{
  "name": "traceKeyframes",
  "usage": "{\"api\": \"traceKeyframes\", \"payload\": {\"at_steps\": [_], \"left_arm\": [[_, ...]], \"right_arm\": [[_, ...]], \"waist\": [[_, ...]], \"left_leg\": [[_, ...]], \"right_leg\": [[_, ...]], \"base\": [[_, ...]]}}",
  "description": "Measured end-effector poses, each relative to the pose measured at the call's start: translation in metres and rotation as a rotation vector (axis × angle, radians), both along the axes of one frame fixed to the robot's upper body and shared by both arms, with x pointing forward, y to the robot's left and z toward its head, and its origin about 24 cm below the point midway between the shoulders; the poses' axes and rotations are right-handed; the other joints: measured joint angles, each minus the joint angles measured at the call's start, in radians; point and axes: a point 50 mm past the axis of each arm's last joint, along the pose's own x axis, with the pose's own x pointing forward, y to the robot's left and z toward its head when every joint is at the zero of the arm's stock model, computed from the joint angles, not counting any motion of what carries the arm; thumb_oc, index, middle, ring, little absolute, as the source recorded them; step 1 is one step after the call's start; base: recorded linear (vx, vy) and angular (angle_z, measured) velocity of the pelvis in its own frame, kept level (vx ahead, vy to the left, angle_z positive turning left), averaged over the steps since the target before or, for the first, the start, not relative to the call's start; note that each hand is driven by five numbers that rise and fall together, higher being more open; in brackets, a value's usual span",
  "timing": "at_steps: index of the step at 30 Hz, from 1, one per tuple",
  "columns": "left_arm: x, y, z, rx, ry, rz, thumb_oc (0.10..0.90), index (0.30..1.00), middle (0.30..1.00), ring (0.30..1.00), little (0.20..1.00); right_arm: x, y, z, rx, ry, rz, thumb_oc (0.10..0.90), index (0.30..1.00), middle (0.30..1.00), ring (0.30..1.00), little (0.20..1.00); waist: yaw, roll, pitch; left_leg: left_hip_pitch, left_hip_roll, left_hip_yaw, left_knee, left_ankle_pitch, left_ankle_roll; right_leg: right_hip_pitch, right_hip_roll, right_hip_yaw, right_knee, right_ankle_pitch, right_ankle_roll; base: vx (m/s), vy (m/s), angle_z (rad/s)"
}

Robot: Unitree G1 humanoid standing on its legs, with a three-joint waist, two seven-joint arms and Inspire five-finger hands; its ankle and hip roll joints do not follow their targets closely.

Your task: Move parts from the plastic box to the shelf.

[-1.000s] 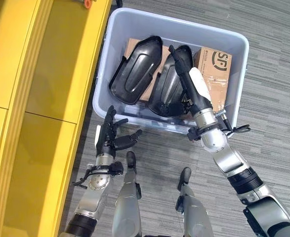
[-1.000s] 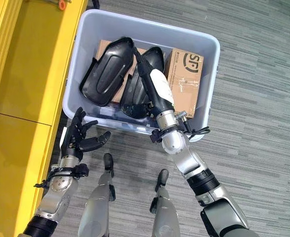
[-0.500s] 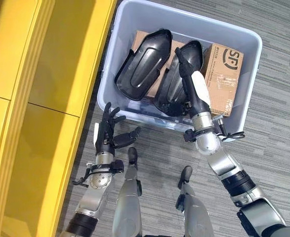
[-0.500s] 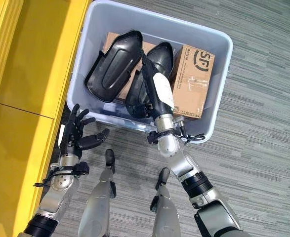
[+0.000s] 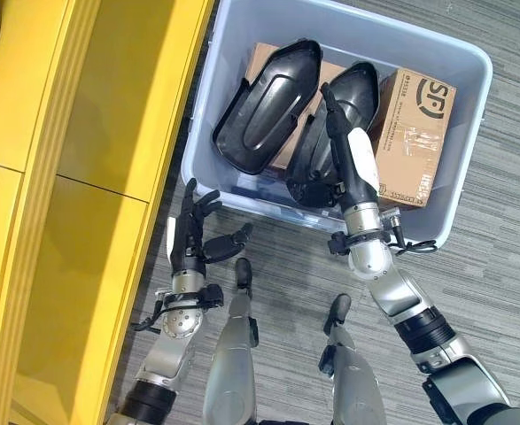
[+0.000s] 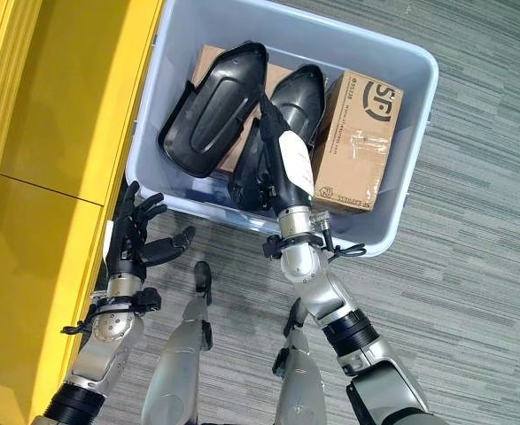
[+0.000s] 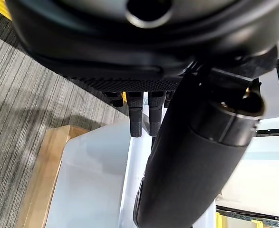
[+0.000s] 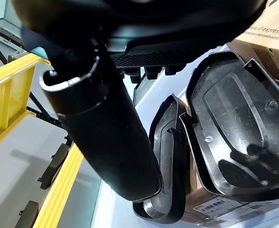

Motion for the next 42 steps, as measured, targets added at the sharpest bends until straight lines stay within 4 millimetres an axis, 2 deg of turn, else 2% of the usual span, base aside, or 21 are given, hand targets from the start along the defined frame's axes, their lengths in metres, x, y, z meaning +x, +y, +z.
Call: {"api": "traceKeyframes", "payload": {"at_steps": [8, 15, 27, 32, 42], "left_arm": [[0.001, -0.007, 0.010, -0.012, -0.051, -0.012, 0.900, 1.000, 1.000, 1.000, 1.000], [0.000, -0.008, 0.016, -0.025, -0.098, -0.009, 0.900, 1.000, 1.000, 1.000, 1.000], [-0.005, -0.004, 0.004, -0.020, -0.037, 0.026, 0.900, 1.000, 1.000, 1.000, 1.000], [-0.006, -0.006, 0.002, -0.017, -0.028, 0.019, 0.900, 1.000, 1.000, 1.000, 1.000], [-0.006, -0.009, 0.002, -0.011, -0.026, 0.005, 0.900, 1.000, 1.000, 1.000, 1.000]], "right_arm": [[0.001, -0.001, 0.000, 0.015, -0.013, -0.024, 0.900, 1.000, 1.000, 1.000, 1.000], [0.010, -0.005, 0.001, 0.017, -0.021, -0.093, 0.900, 1.000, 1.000, 1.000, 1.000], [0.016, -0.003, 0.013, 0.000, -0.081, -0.142, 0.900, 1.000, 1.000, 1.000, 1.000], [0.020, -0.006, 0.010, -0.002, -0.072, -0.179, 0.900, 1.000, 1.000, 1.000, 1.000], [0.022, -0.009, 0.006, -0.002, -0.062, -0.204, 0.900, 1.000, 1.000, 1.000, 1.000]], "waist": [[0.003, 0.002, 0.001], [0.004, 0.013, 0.007], [0.018, 0.020, 0.011], [0.023, 0.020, 0.011], [0.005, 0.020, 0.011]], "left_leg": [[-0.058, -0.007, -0.024, 0.016, 0.001, 0.004], [-0.102, -0.016, -0.025, 0.019, 0.006, 0.010], [-0.167, -0.023, -0.049, 0.033, 0.006, 0.014], [-0.191, -0.030, -0.050, 0.035, 0.007, 0.017], [-0.234, -0.038, -0.052, 0.039, 0.015, 0.027]], "right_leg": [[-0.045, -0.006, -0.016, 0.017, -0.005, 0.004], [-0.094, -0.017, -0.018, 0.042, -0.013, 0.008], [-0.170, -0.032, -0.034, 0.112, -0.052, 0.010], [-0.210, -0.045, -0.035, 0.160, -0.074, 0.012], [-0.267, -0.062, -0.033, 0.205, -0.090, 0.018]], "base": [[-0.01, 0.010, 0.06], [0.00, 0.007, 0.02], [0.01, 0.000, 0.04], [0.00, 0.009, 0.05], [0.00, 0.001, 0.01]]}}
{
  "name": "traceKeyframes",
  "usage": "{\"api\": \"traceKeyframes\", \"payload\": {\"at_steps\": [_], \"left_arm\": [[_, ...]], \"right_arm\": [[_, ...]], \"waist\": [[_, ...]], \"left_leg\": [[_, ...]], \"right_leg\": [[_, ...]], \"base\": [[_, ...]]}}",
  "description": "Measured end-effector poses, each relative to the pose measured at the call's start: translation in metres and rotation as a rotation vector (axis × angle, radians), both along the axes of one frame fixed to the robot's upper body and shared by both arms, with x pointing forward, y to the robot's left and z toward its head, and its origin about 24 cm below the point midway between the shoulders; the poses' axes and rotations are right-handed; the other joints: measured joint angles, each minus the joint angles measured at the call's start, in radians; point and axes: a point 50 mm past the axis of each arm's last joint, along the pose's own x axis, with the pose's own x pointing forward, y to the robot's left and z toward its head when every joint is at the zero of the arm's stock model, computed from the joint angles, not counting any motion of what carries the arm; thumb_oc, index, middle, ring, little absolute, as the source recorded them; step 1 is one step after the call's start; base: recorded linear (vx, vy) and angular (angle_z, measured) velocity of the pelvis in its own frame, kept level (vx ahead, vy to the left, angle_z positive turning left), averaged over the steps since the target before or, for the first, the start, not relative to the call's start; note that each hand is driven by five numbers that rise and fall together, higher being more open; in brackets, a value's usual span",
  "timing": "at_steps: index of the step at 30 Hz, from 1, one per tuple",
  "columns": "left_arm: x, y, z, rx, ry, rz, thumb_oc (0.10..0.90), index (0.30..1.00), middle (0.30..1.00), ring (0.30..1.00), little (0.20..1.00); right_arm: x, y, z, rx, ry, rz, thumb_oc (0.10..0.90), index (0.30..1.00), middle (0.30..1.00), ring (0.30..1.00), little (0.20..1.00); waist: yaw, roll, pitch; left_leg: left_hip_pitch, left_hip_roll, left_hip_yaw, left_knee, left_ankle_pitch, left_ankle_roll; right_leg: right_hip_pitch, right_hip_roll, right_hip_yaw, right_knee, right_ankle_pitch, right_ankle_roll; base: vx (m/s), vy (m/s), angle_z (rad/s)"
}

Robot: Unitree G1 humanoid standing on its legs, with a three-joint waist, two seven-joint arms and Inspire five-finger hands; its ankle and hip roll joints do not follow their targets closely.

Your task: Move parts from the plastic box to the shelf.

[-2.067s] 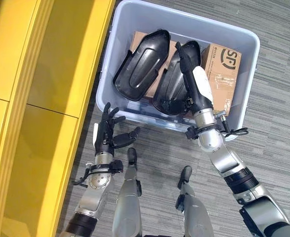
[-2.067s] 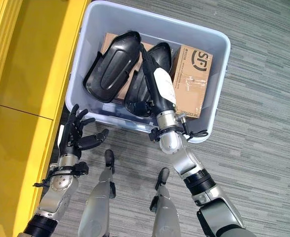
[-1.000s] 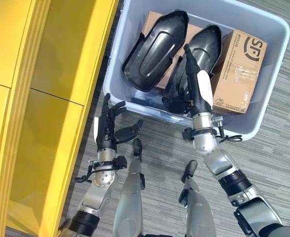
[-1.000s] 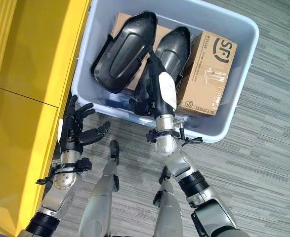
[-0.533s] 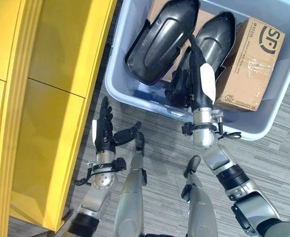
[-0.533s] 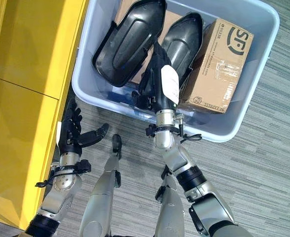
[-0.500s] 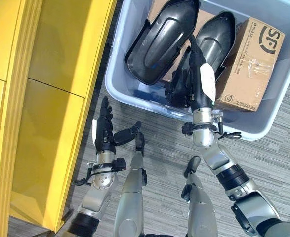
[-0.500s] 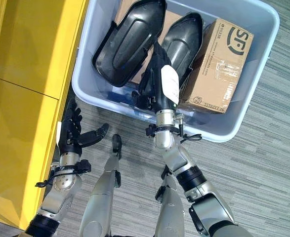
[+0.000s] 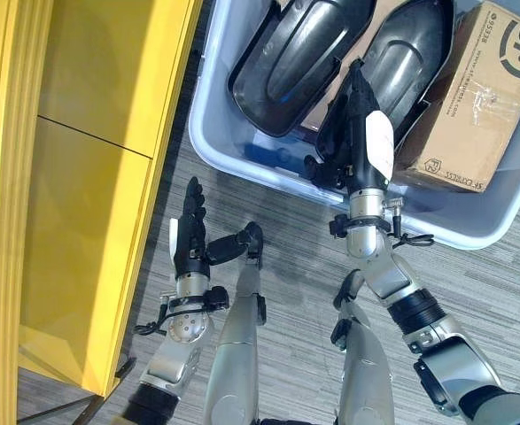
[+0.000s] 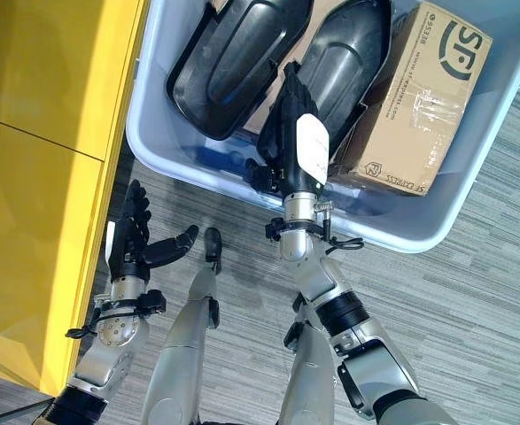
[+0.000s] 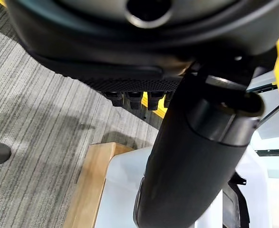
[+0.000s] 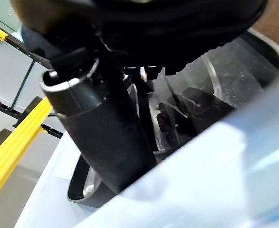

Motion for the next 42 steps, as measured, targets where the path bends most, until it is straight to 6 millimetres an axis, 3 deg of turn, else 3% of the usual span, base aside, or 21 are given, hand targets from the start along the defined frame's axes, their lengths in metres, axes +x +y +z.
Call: {"api": "traceKeyframes", "payload": {"at_steps": [13, 30, 42], "left_arm": [[0.000, 0.000, 0.002, 0.026, -0.012, 0.005, 0.900, 1.000, 1.000, 1.000, 1.000], [0.000, 0.004, 0.002, 0.026, -0.014, 0.019, 0.900, 1.000, 1.000, 1.000, 1.000], [0.000, 0.004, 0.003, 0.025, -0.016, 0.020, 0.900, 1.000, 1.000, 1.000, 1.000]], "right_arm": [[-0.009, -0.021, -0.010, -0.167, -0.041, -0.089, 0.900, 1.000, 1.000, 1.000, 1.000], [-0.013, -0.030, -0.014, -0.256, -0.075, -0.166, 0.900, 1.000, 1.000, 1.000, 1.000], [0.009, -0.039, -0.010, -0.254, -0.027, -0.248, 0.900, 1.000, 1.000, 1.000, 1.000]], "waist": [[-0.017, 0.000, 0.000], [-0.039, -0.002, 0.000], [-0.034, -0.002, 0.000]], "left_leg": [[-0.001, -0.004, 0.001, 0.011, -0.001, 0.006], [-0.003, -0.004, 0.002, 0.011, -0.001, 0.008], [-0.039, -0.005, 0.000, 0.020, 0.001, 0.011]], "right_leg": [[-0.004, -0.008, 0.005, 0.018, -0.001, 0.001], [-0.013, -0.008, 0.012, 0.024, -0.002, 0.001], [-0.059, -0.013, 0.017, 0.059, -0.015, -0.001]], "base": [[0.00, 0.000, 0.00], [0.00, 0.000, 0.00], [0.00, 0.000, 0.00]]}}
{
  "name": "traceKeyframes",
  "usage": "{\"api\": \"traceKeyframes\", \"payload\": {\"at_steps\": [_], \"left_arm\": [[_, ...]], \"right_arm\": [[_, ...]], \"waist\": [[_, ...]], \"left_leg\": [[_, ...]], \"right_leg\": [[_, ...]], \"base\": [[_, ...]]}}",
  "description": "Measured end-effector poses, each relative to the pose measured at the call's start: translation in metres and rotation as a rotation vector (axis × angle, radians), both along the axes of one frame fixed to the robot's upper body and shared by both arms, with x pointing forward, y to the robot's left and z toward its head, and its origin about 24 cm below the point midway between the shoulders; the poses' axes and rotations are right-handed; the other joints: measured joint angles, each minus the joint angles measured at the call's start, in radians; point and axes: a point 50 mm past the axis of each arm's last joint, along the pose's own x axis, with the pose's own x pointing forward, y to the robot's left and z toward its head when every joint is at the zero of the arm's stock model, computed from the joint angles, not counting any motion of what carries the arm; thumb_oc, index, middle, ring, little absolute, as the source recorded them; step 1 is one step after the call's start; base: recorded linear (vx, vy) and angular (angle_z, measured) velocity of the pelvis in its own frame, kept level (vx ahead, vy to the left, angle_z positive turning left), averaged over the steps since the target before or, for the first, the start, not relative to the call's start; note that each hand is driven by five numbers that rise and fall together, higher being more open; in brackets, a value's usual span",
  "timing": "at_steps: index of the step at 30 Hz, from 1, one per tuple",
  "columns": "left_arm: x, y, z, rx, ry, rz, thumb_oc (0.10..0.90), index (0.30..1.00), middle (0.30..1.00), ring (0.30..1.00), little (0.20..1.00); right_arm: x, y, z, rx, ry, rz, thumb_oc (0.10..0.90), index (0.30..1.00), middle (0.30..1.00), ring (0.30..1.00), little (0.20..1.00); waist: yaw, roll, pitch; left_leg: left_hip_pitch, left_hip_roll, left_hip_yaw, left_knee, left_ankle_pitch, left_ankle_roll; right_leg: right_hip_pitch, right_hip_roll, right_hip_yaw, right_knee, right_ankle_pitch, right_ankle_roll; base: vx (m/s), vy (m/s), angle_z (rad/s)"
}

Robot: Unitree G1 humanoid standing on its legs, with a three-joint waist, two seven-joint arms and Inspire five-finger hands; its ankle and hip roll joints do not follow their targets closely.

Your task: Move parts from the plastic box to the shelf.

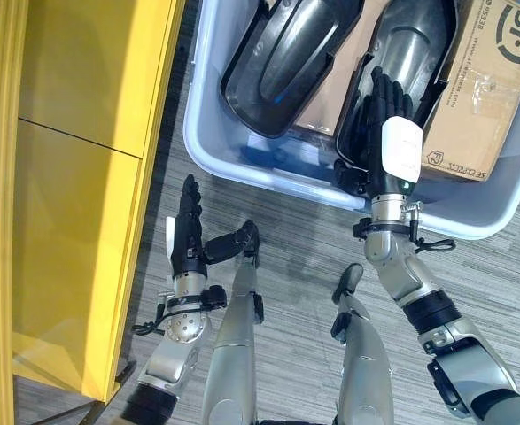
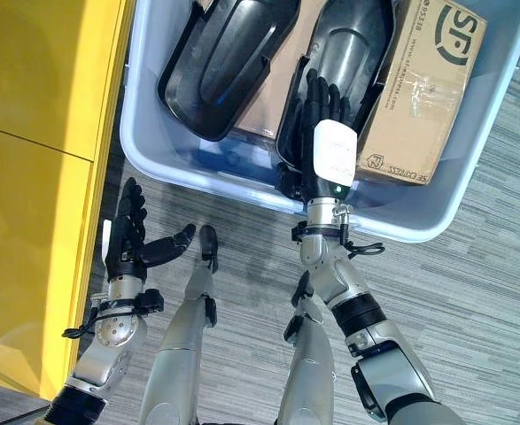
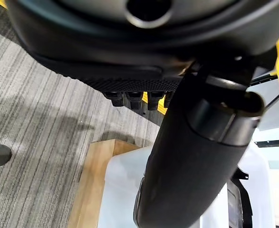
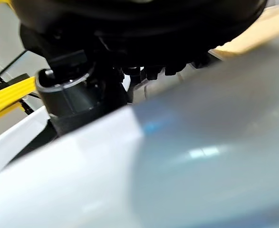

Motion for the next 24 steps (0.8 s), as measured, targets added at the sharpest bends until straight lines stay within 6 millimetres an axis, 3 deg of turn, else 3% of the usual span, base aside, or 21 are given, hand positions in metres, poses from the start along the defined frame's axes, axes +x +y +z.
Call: {"api": "traceKeyframes", "payload": {"at_steps": [3, 7, 11, 16, 17, 18, 19, 24], "left_arm": [[0.000, 0.001, 0.001, 0.000, -0.002, 0.002, 0.900, 1.000, 1.000, 1.000, 1.000], [0.000, 0.004, 0.002, 0.014, -0.005, 0.004, 0.900, 1.000, 1.000, 1.000, 1.000], [0.003, 0.008, 0.006, 0.026, -0.019, 0.009, 0.900, 1.000, 1.000, 1.000, 1.000], [0.005, 0.008, 0.010, 0.026, -0.031, 0.007, 0.900, 1.000, 1.000, 1.000, 1.000], [0.005, 0.009, 0.010, 0.029, -0.031, 0.008, 0.900, 1.000, 1.000, 1.000, 1.000], [0.005, 0.009, 0.010, 0.032, -0.031, 0.008, 0.900, 1.000, 1.000, 1.000, 1.000], [0.005, 0.009, 0.010, 0.031, -0.032, 0.006, 0.900, 1.000, 1.000, 1.000, 1.000], [0.005, 0.008, 0.010, 0.029, -0.032, 0.003, 0.900, 1.000, 1.000, 1.000, 1.000]], "right_arm": [[0.005, -0.004, -0.003, 0.001, 0.031, -0.031, 0.900, 1.000, 1.000, 1.000, 1.000], [0.010, -0.004, 0.007, -0.008, 0.011, -0.037, 0.900, 1.000, 1.000, 1.000, 1.000], [0.013, -0.003, 0.011, -0.018, 0.007, -0.033, 0.900, 1.000, 1.000, 1.000, 1.000], [0.016, 0.000, 0.031, -0.007, -0.043, -0.016, 0.900, 1.000, 1.000, 1.000, 1.000], [0.017, 0.002, 0.035, -0.009, -0.053, -0.009, 0.871, 0.959, 0.959, 0.959, 0.959], [0.018, 0.003, 0.039, -0.011, -0.061, -0.005, 0.561, 0.525, 0.525, 0.525, 0.525], [0.018, 0.004, 0.042, -0.012, -0.068, -0.003, 0.400, 0.300, 0.300, 0.300, 0.300], [0.020, 0.009, 0.053, -0.013, -0.089, 0.019, 0.400, 0.300, 0.300, 0.300, 0.300]], "waist": [[0.001, 0.000, 0.000], [-0.002, 0.000, 0.000], [-0.005, 0.000, 0.000], [-0.006, -0.001, -0.001], [-0.006, -0.001, -0.001], [-0.010, -0.001, -0.001], [-0.012, -0.001, -0.001], [-0.011, -0.001, -0.002]], "left_leg": [[-0.009, -0.002, -0.001, 0.006, 0.000, 0.000], [-0.034, -0.001, -0.003, 0.018, 0.001, 0.001], [-0.067, 0.001, -0.014, 0.048, 0.000, 0.001], [-0.128, 0.007, -0.029, 0.090, -0.001, -0.003], [-0.140, 0.007, -0.029, 0.102, 0.000, -0.004], [-0.151, 0.009, -0.031, 0.115, -0.004, -0.009], [-0.158, 0.010, -0.033, 0.116, -0.004, -0.011], [-0.193, 0.026, -0.034, 0.137, -0.004, -0.012]], "right_leg": [[-0.011, -0.003, 0.001, 0.015, -0.007, 0.000], [-0.046, -0.009, 0.004, 0.052, -0.021, -0.005], [-0.092, -0.013, 0.010, 0.122, -0.050, -0.015], [-0.195, -0.027, 0.034, 0.268, -0.111, -0.045], [-0.211, -0.027, 0.038, 0.289, -0.115, -0.049], [-0.227, -0.028, 0.042, 0.310, -0.124, -0.056], [-0.240, -0.029, 0.043, 0.324, -0.131, -0.059], [-0.290, -0.024, 0.047, 0.394, -0.160, -0.081]], "base": [[0.00, 0.000, 0.00], [0.00, 0.000, 0.00], [-0.01, 0.003, 0.03], [-0.02, 0.013, 0.05], [0.00, 0.000, 0.00], [0.00, 0.000, 0.00], [-0.01, -0.016, 0.06], [0.00, -0.016, 0.06]]}}
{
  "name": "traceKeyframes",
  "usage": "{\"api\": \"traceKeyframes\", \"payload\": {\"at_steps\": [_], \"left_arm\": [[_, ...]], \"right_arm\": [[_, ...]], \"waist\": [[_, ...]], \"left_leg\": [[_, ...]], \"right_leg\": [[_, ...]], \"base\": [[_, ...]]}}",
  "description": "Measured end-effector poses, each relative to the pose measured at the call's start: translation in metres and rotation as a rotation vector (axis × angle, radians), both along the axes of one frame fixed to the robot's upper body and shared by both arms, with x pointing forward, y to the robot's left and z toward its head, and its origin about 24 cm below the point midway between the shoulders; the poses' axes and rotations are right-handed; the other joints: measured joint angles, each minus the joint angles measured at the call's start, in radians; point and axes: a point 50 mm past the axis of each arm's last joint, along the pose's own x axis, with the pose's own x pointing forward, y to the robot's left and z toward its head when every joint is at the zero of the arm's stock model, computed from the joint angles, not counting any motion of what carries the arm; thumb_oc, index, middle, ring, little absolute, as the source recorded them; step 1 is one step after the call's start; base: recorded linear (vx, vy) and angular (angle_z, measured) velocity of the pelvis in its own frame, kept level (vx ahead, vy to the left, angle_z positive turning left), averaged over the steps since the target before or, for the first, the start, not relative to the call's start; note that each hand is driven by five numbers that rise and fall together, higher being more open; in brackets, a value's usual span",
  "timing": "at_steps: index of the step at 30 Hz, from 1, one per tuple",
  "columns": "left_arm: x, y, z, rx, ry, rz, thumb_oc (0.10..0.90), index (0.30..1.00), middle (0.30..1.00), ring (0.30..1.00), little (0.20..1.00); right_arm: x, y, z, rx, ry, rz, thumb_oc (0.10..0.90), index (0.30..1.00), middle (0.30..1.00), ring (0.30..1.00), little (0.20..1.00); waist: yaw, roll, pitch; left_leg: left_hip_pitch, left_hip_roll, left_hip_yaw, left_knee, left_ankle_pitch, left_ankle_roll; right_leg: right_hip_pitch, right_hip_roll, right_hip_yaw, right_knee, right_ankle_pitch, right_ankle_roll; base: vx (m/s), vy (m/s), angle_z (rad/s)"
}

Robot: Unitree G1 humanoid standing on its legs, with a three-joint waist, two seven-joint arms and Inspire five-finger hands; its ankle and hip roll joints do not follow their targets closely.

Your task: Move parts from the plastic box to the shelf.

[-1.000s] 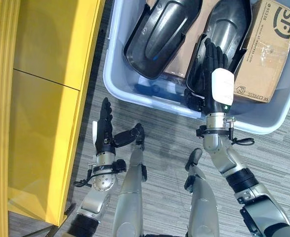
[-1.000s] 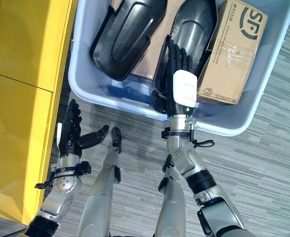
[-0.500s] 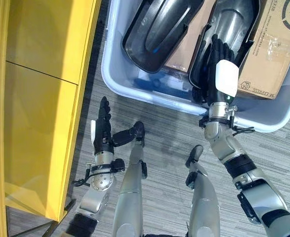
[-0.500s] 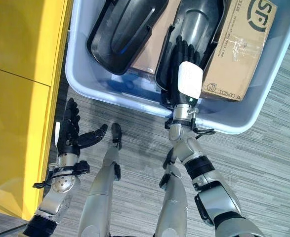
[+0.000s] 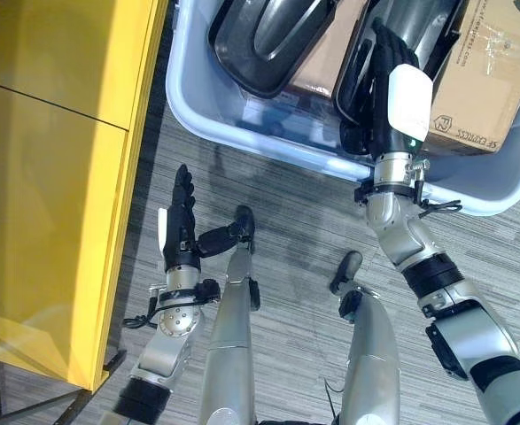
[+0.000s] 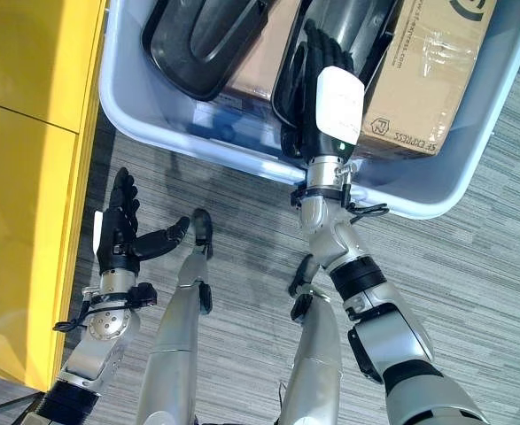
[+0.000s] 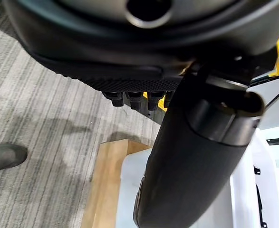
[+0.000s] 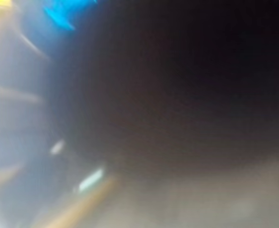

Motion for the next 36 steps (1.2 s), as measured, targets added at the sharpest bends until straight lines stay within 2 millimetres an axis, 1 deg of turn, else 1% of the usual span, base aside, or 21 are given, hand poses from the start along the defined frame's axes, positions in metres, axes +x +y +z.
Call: {"api": "traceKeyframes", "payload": {"at_steps": [3, 5, 6, 9, 11, 12, 13, 14, 17, 18, 20, 24, 25, 27, 28, 29, 30, 32, 33, 35, 36], "left_arm": [[0.000, 0.000, 0.000, -0.001, 0.001, -0.001, 0.900, 1.000, 1.000, 1.000, 1.000], [0.000, 0.000, 0.000, -0.001, 0.001, -0.001, 0.900, 1.000, 1.000, 1.000, 1.000], [0.000, 0.000, 0.000, -0.001, -0.001, -0.001, 0.900, 1.000, 1.000, 1.000, 1.000], [0.001, -0.001, 0.001, -0.002, -0.001, -0.002, 0.900, 1.000, 1.000, 1.000, 1.000], [0.001, -0.001, -0.001, -0.002, 0.005, -0.003, 0.900, 1.000, 1.000, 1.000, 1.000], [0.000, -0.001, -0.002, -0.001, 0.010, -0.005, 0.900, 1.000, 1.000, 1.000, 1.000], [0.000, -0.002, -0.003, -0.001, 0.016, -0.007, 0.900, 1.000, 1.000, 1.000, 1.000], [-0.002, -0.002, -0.005, -0.001, 0.019, -0.010, 0.900, 1.000, 1.000, 1.000, 1.000], [-0.003, -0.001, -0.007, 0.002, 0.030, -0.018, 0.900, 1.000, 1.000, 1.000, 1.000], [-0.005, -0.002, -0.011, 0.003, 0.043, -0.025, 0.900, 1.000, 1.000, 1.000, 1.000], [-0.007, -0.002, -0.016, 0.007, 0.067, -0.037, 0.900, 1.000, 1.000, 1.000, 1.000], [-0.009, -0.001, -0.029, 0.018, 0.134, -0.050, 0.900, 1.000, 1.000, 1.000, 1.000], [-0.013, 0.001, -0.033, 0.019, 0.150, -0.056, 0.900, 1.000, 1.000, 1.000, 1.000], [-0.016, 0.002, -0.037, 0.018, 0.165, -0.053, 0.900, 1.000, 1.000, 1.000, 1.000], [-0.018, 0.004, -0.038, 0.019, 0.172, -0.061, 0.900, 1.000, 1.000, 1.000, 1.000], [-0.019, 0.005, -0.039, 0.019, 0.176, -0.061, 0.900, 1.000, 1.000, 1.000, 1.000], [-0.020, 0.006, -0.040, 0.019, 0.179, -0.062, 0.900, 1.000, 1.000, 1.000, 1.000], [-0.021, 0.006, -0.042, 0.015, 0.189, -0.067, 0.900, 1.000, 1.000, 1.000, 1.000], [-0.022, 0.007, -0.043, 0.008, 0.194, -0.067, 0.900, 1.000, 1.000, 1.000, 1.000], [-0.022, 0.009, -0.043, -0.010, 0.197, -0.077, 0.900, 1.000, 1.000, 1.000, 1.000], [-0.023, 0.010, -0.044, -0.008, 0.201, -0.084, 0.900, 1.000, 1.000, 1.000, 1.000]], "right_arm": [[-0.001, -0.004, 0.001, 0.003, -0.039, -0.029, 0.400, 0.300, 0.300, 0.300, 0.300], [-0.001, -0.006, -0.003, -0.012, -0.034, -0.038, 0.400, 0.300, 0.300, 0.300, 0.300], [-0.002, -0.007, -0.004, -0.024, -0.038, -0.038, 0.400, 0.300, 0.300, 0.300, 0.300], [-0.002, -0.008, -0.012, -0.027, -0.017, -0.047, 0.400, 0.300, 0.300, 0.300, 0.300], [-0.004, -0.010, -0.024, -0.022, 0.022, -0.051, 0.400, 0.300, 0.300, 0.300, 0.300], [-0.006, -0.012, -0.034, -0.024, 0.062, -0.051, 0.400, 0.300, 0.300, 0.300, 0.300], [-0.009, -0.014, -0.046, -0.028, 0.105, -0.047, 0.400, 0.300, 0.300, 0.300, 0.300], [-0.014, -0.015, -0.064, -0.036, 0.161, -0.037, 0.400, 0.300, 0.300, 0.300, 0.300], [-0.024, -0.014, -0.079, -0.031, 0.204, -0.006, 0.400, 0.300, 0.300, 0.300, 0.300], [-0.028, -0.014, -0.087, -0.026, 0.233, 0.012, 0.400, 0.300, 0.300, 0.300, 0.300], [-0.030, -0.014, -0.093, 0.001, 0.279, 0.035, 0.400, 0.300, 0.300, 0.300, 0.300], [-0.036, -0.016, -0.113, 0.041, 0.393, 0.065, 0.400, 0.300, 0.300, 0.300, 0.300], [-0.038, -0.017, -0.118, 0.063, 0.425, 0.079, 0.400, 0.300, 0.300, 0.300, 0.300], [-0.042, -0.018, -0.118, 0.082, 0.420, 0.089, 0.400, 0.300, 0.300, 0.300, 0.300], [-0.045, -0.018, -0.109, 0.083, 0.398, 0.119, 0.400, 0.300, 0.300, 0.300, 0.300], [-0.045, -0.018, -0.107, 0.084, 0.395, 0.130, 0.400, 0.300, 0.300, 0.300, 0.300], [-0.046, -0.017, -0.106, 0.090, 0.394, 0.136, 0.400, 0.300, 0.300, 0.300, 0.300], [-0.048, -0.018, -0.107, 0.097, 0.398, 0.141, 0.400, 0.300, 0.300, 0.300, 0.300], [-0.048, -0.018, -0.104, 0.106, 0.392, 0.153, 0.400, 0.300, 0.300, 0.300, 0.300], [-0.051, -0.016, -0.087, 0.119, 0.329, 0.183, 0.400, 0.300, 0.300, 0.300, 0.300], [-0.052, -0.015, -0.082, 0.123, 0.310, 0.193, 0.400, 0.300, 0.300, 0.300, 0.300]], "waist": [[0.007, 0.000, 0.000], [0.006, 0.000, -0.001], [0.004, 0.000, -0.001], [0.006, 0.000, -0.001], [0.007, 0.000, -0.001], [0.008, 0.000, -0.001], [0.009, 0.000, -0.001], [0.007, 0.000, -0.007], [0.008, 0.004, -0.009], [0.005, 0.004, -0.011], [0.009, 0.005, -0.010], [0.007, 0.009, -0.011], [0.010, 0.013, -0.013], [0.010, 0.025, -0.027], [0.006, 0.048, -0.043], [0.006, 0.051, -0.045], [0.006, 0.051, -0.045], [0.008, 0.052, -0.071], [0.008, 0.053, -0.080], [0.003, 0.051, -0.101], [0.002, 0.050, -0.115]], "left_leg": [[0.001, 0.004, 0.001, 0.012, 0.002, 0.000], [0.004, 0.004, 0.003, 0.015, 0.006, 0.003], [0.009, 0.005, 0.004, 0.016, 0.011, 0.010], [0.034, 0.004, 0.006, 0.011, 0.012, 0.010], [0.093, 0.002, 0.007, 0.001, 0.018, 0.001], [0.136, 0.002, 0.007, -0.018, 0.018, 0.002], [0.180, 0.001, 0.007, -0.035, 0.017, 0.002], [0.239, -0.002, 0.007, -0.050, 0.014, 0.003], [0.316, -0.002, 0.012, -0.093, 0.018, 0.000], [0.348, 0.002, 0.015, -0.105, 0.018, 0.000], [0.390, 0.012, 0.034, -0.128, 0.025, -0.007], [0.509, 0.016, 0.038, -0.157, 0.026, -0.010], [0.563, 0.016, 0.049, -0.188, 0.023, -0.007], [0.591, 0.016, 0.057, -0.201, 0.022, -0.007], [0.613, 0.010, 0.065, -0.221, 0.012, -0.004], [0.632, 0.007, 0.072, -0.232, 0.016, 0.001], [0.654, 0.004, 0.077, -0.240, 0.021, -0.003], [0.668, -0.004, 0.082, -0.253, 0.015, 0.002], [0.685, -0.009, 0.088, -0.267, 0.018, 0.002], [0.714, -0.018, 0.098, -0.277, 0.020, 0.002], [0.729, -0.021, 0.106, -0.287, 0.020, 0.002]], "right_leg": [[-0.006, -0.001, 0.003, 0.028, -0.013, -0.009], [-0.003, -0.003, 0.002, 0.032, -0.015, -0.010], [0.003, -0.003, 0.001, 0.031, -0.015, -0.010], [0.030, -0.004, 0.000, 0.027, -0.014, -0.007], [0.097, -0.004, -0.008, 0.010, -0.010, 0.001], [0.138, -0.004, -0.013, -0.005, -0.010, 0.003], [0.180, -0.003, -0.016, -0.023, -0.009, 0.005], [0.239, -0.003, -0.016, -0.045, -0.012, 0.012], [0.308, 0.007, -0.017, -0.080, -0.004, 0.022], [0.339, 0.013, -0.017, -0.097, -0.001, 0.023], [0.378, 0.028, -0.015, -0.129, 0.015, 0.025], [0.519, 0.042, -0.022, -0.217, 0.042, 0.037], [0.577, 0.049, -0.023, -0.267, 0.061, 0.043], [0.618, 0.053, -0.022, -0.319, 0.083, 0.050], [0.660, 0.056, -0.022, -0.385, 0.123, 0.060], [0.681, 0.056, -0.022, -0.410, 0.135, 0.065], [0.711, 0.056, -0.022, -0.438, 0.147, 0.068], [0.732, 0.053, -0.023, -0.472, 0.159, 0.074], [0.753, 0.052, -0.023, -0.499, 0.172, 0.077], [0.802, 0.052, -0.024, -0.566, 0.201, 0.083], [0.817, 0.051, -0.022, -0.585, 0.208, 0.086]], "base": [[0.00, -0.008, 0.02], [0.00, 0.000, 0.00], [0.00, 0.000, 0.00], [0.00, -0.012, 0.01], [0.00, -0.040, 0.05], [0.01, -0.024, 0.05], [0.02, -0.039, 0.04], [0.02, -0.048, -0.02], [0.02, -0.032, -0.06], [0.03, -0.030, -0.13], [0.03, -0.020, -0.16], [0.08, 0.000, -0.08], [0.08, 0.008, -0.10], [0.09, 0.003, -0.12], [0.06, 0.003, -0.12], [0.06, 0.005, -0.11], [0.05, 0.005, -0.06], [0.06, 0.002, -0.03], [0.04, 0.007, -0.05], [0.06, 0.022, -0.10], [0.07, 0.013, -0.12]]}}
